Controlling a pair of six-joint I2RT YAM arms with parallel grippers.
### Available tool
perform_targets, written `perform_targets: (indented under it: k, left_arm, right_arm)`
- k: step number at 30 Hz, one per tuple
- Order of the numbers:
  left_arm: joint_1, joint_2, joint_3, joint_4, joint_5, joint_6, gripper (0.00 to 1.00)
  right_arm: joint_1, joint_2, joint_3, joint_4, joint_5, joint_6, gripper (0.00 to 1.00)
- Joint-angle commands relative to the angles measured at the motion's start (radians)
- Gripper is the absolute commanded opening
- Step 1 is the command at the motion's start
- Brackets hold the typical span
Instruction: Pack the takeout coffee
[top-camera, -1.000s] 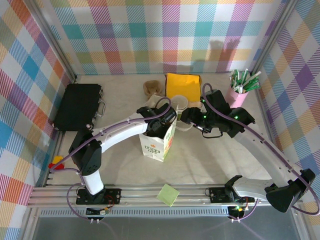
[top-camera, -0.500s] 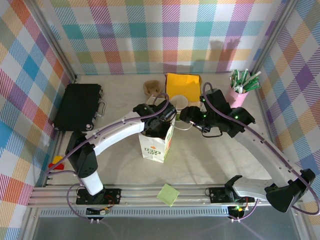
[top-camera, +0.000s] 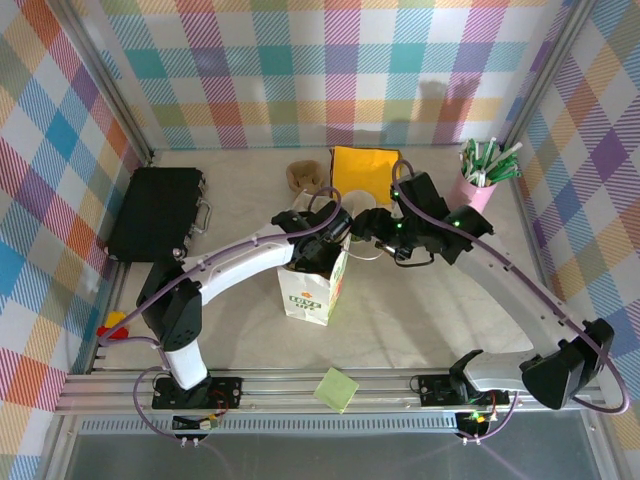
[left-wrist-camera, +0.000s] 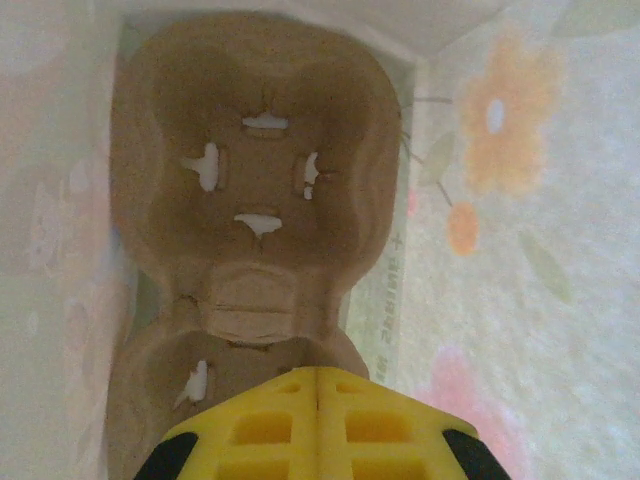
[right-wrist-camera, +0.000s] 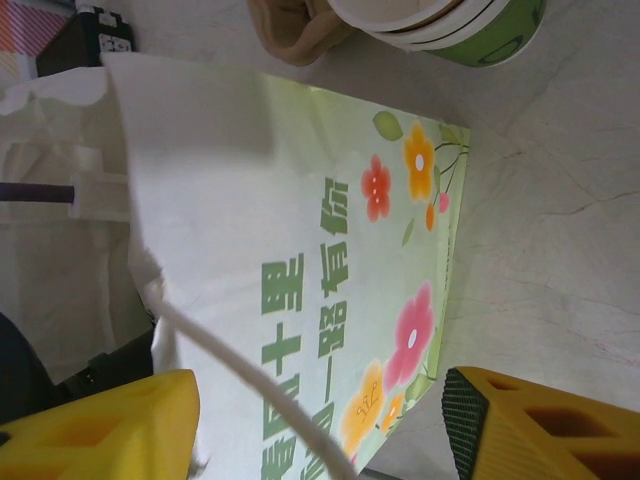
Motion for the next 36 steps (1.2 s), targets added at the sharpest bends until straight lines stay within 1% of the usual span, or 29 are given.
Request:
perform_targets:
  k: [1, 6, 12, 25, 30, 36]
  left_arm:
    - [0.013, 0.018, -0.04, 0.055, 0.02, 0.015, 0.0]
    - [0.024, 0.031, -0.097, 0.109, 0.032, 0.014, 0.0]
    - [0.032, 0.068, -0.152, 0.168, 0.045, 0.012, 0.0]
    - [0.036, 0.163, -0.228, 0.232, 0.08, -0.012, 0.0]
    - [0.035, 0.143, -0.238, 0.228, 0.087, -0.012, 0.0]
    - [0.025, 0.088, -0.206, 0.188, 0.077, 0.0, 0.0]
  right_arm:
    - [-0.004, 0.013, 0.038, 0.043, 0.013, 0.01, 0.67]
    - [-0.004, 0.029, 0.041, 0.045, 0.01, 0.011, 0.67]
    - [-0.004, 0.004, 0.019, 0.034, 0.038, 0.004, 0.67]
    - [-0.004, -0.041, 0.0, 0.011, 0.063, 0.0, 0.67]
    - [-0.004, -0.04, 0.004, 0.017, 0.07, -0.001, 0.68]
    - [-0.004, 0.005, 0.048, 0.023, 0.081, -0.012, 0.71]
